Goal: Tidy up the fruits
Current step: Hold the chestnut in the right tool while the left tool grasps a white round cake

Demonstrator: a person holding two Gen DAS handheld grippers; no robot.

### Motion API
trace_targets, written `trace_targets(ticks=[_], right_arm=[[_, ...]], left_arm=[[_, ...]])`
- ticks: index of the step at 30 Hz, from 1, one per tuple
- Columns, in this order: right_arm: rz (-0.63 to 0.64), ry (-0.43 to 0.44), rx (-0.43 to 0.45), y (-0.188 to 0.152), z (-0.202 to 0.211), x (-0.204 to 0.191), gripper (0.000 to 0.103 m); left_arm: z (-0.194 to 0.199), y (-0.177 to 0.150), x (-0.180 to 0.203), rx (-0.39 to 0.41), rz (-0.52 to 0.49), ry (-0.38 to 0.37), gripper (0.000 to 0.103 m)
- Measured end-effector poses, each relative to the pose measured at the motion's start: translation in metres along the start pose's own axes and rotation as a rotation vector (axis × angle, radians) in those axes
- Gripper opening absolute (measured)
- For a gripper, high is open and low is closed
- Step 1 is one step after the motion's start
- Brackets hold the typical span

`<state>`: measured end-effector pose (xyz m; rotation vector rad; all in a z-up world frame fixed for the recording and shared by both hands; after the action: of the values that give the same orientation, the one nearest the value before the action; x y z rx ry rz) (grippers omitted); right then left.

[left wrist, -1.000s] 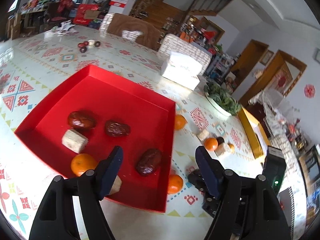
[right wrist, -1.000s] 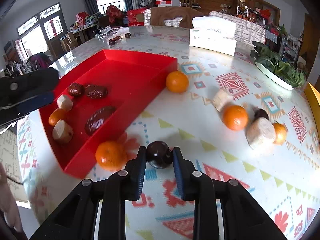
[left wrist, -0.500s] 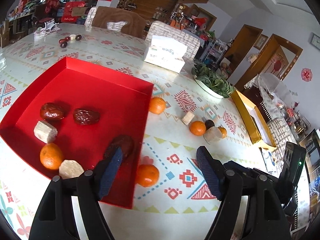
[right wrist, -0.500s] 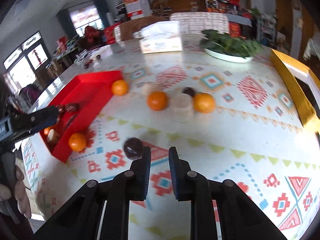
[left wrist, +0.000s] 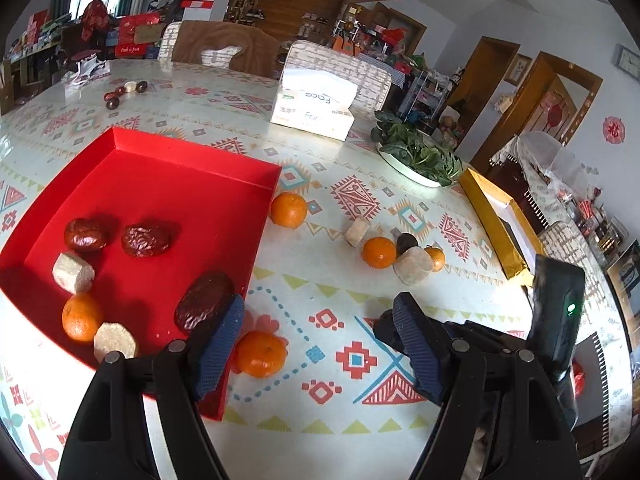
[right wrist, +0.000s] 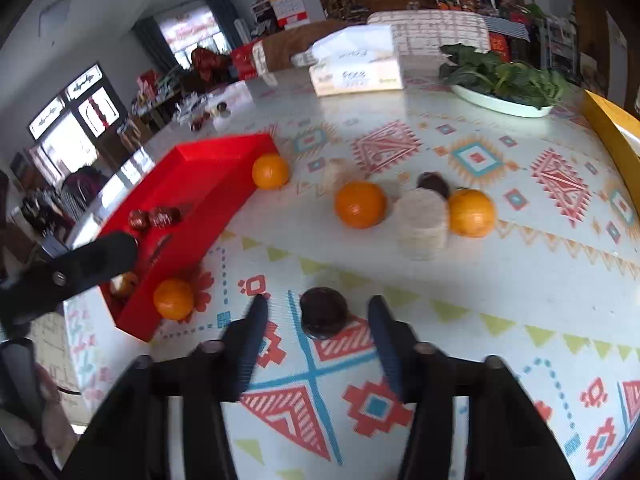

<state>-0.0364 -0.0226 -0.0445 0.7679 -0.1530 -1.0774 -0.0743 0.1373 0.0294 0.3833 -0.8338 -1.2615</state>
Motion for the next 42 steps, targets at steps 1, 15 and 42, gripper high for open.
trace_targets(ticks=[1,15,42], right_arm=[[0.011,-0.019,0.003,0.001,-0.001,0.0,0.032],[-0.23,0.006,0.151,0.006,0.049,0.088,0.026],[-0.406,0.079,0.18,0.003,0.06,0.132,0.027]], left_arm=[[-0.003,0.001,0.001,-0.002,-0.007,0.002,0.076],[-0.059,-0.004,0.043,-0.105,-0.124,-0.052,0.076],[-0.141,-0.004,0.14,-0.167,-0.762,-0.08,0.048]])
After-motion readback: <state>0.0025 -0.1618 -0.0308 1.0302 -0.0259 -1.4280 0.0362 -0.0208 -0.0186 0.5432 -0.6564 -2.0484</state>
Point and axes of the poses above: each gripper's, at about its wrist camera, not at the fingertips, and z roughly against the way its jaws point, x to its right, y to its top, the point moved 5 cm from there along -z, roughly the way its jaws point, and after that the axes turned 3 degrees about x, right-handed, at the moved point
